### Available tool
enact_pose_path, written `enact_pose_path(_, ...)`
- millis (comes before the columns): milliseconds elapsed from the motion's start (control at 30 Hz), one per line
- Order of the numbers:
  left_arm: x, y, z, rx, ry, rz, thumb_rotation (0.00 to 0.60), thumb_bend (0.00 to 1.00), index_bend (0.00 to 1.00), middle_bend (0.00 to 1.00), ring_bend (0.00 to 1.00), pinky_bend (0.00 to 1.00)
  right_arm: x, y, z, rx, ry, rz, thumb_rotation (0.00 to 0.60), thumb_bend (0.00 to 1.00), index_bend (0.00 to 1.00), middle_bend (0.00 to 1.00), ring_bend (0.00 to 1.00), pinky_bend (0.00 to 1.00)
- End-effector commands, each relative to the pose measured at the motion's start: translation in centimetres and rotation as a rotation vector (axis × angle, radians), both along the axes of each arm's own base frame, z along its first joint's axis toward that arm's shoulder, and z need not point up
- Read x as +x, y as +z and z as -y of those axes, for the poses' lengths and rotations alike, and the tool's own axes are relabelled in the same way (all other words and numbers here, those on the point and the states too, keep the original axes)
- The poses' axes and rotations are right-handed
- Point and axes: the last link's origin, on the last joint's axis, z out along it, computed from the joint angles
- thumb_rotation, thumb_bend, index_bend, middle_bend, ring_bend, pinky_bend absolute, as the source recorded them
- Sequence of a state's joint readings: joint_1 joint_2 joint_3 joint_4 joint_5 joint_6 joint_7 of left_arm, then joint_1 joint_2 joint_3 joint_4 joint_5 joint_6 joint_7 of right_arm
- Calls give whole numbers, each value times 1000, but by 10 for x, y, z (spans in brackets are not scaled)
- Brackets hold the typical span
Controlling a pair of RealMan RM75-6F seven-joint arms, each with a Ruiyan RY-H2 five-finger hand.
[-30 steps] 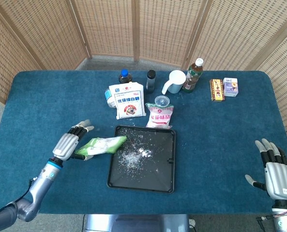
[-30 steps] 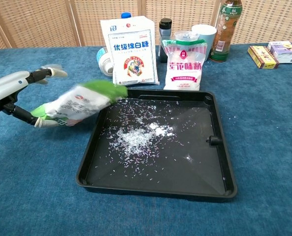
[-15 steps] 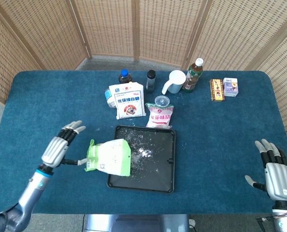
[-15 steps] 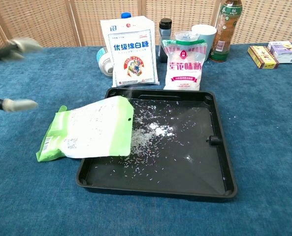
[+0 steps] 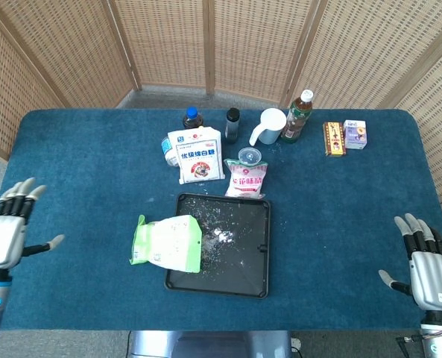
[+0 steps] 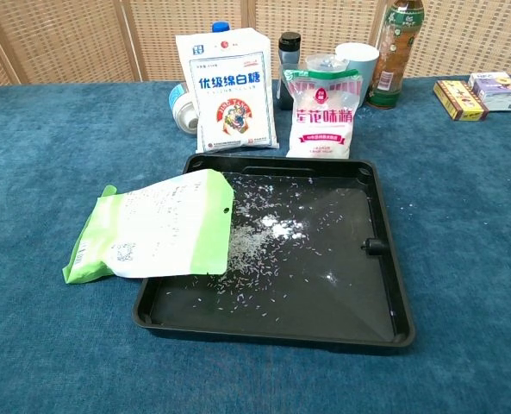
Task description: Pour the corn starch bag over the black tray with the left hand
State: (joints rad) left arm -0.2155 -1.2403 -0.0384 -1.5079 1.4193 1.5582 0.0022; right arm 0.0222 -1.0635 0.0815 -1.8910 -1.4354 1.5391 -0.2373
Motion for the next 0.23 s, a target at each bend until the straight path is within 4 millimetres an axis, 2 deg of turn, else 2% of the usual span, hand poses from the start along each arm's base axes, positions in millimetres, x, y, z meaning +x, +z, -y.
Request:
enact_pose_path(33,-10,12,17,37,69,-8,508,4,74,0,0,39,0,1,1,-27,8,-30,600,43,40,41,34,52)
enact_pose_path(233,-21,18,30,45,125,8,508,6,73,0,0,38,2,1,0,-72,20,-61,600,42,40,42,17,43)
